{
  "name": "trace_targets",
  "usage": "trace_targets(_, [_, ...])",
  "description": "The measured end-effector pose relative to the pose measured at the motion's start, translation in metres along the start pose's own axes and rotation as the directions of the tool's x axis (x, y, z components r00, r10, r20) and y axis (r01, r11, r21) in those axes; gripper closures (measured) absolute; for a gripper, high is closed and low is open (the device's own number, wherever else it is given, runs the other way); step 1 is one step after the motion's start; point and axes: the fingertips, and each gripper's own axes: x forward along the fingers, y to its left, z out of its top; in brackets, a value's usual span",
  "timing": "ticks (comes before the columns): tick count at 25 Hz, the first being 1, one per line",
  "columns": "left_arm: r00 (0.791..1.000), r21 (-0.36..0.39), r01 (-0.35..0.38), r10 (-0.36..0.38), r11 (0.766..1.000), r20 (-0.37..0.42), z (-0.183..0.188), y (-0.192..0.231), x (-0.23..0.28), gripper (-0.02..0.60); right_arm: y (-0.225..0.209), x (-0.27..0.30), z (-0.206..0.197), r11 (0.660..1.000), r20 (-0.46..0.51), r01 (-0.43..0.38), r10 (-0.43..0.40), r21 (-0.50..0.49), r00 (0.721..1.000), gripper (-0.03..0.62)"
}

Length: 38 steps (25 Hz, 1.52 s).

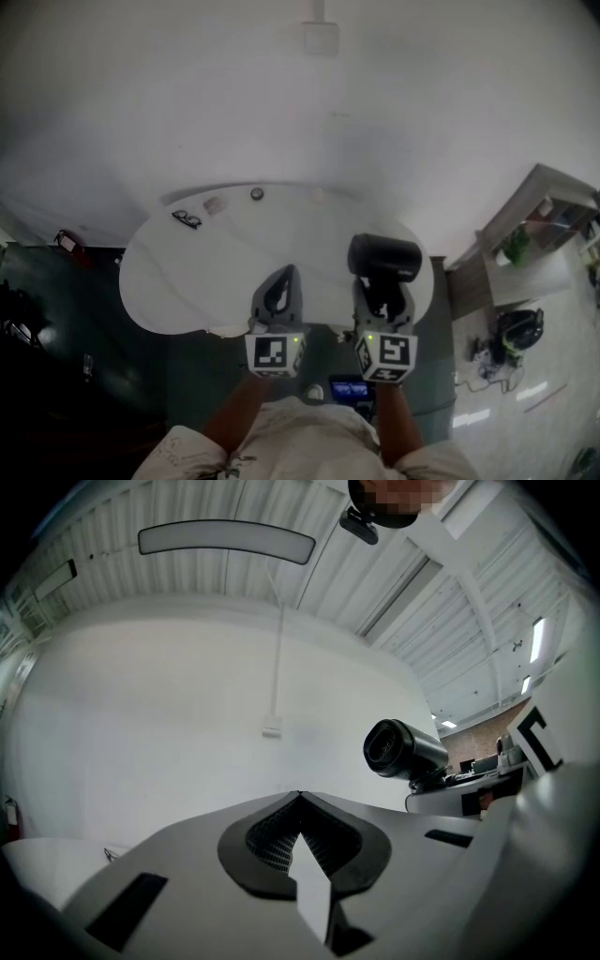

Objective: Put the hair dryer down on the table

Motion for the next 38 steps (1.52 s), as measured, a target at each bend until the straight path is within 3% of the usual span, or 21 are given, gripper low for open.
trace_targets(13, [0.999, -0.003, 0.032, -0.032, 0.999, -0.022, -0.028, 0.037, 0.089, 0.586, -0.007, 0.108, -0.050, 1.000, -0.140, 0.014, -0.016, -0.016, 0.990, 0.316])
trace_targets(19, [0.998, -0.005, 0.047, -0.047, 0.999, -0.032, -0.039, 0.057, 0.127, 0.586, -0.007, 0.166, -0.094, 1.000, -0.270, 0.003, -0.003, 0.000, 0.963, 0.318])
trace_targets(25, [0.999, -0.026, 0.035, -0.036, 0.999, -0.037, -0.044, 0.075, 0.151, 0.586, -0.001, 0.207, -0.162, 0.999, -0.455, -0.044, 0.044, 0.009, 0.889, 0.318])
trace_targets(32, [0.998, -0.044, 0.024, -0.027, 0.999, -0.055, -0.054, 0.093, 0.169, 0.586, 0.016, 0.229, -0.234, 0.995, -0.674, -0.066, 0.097, 0.071, 0.732, 0.318])
trace_targets(38, [0.998, -0.039, 0.038, -0.041, 0.999, -0.056, -0.060, 0.093, 0.179, 0.586, 0.021, 0.235, -0.271, 0.995, -0.760, -0.089, 0.088, 0.040, 0.644, 0.317])
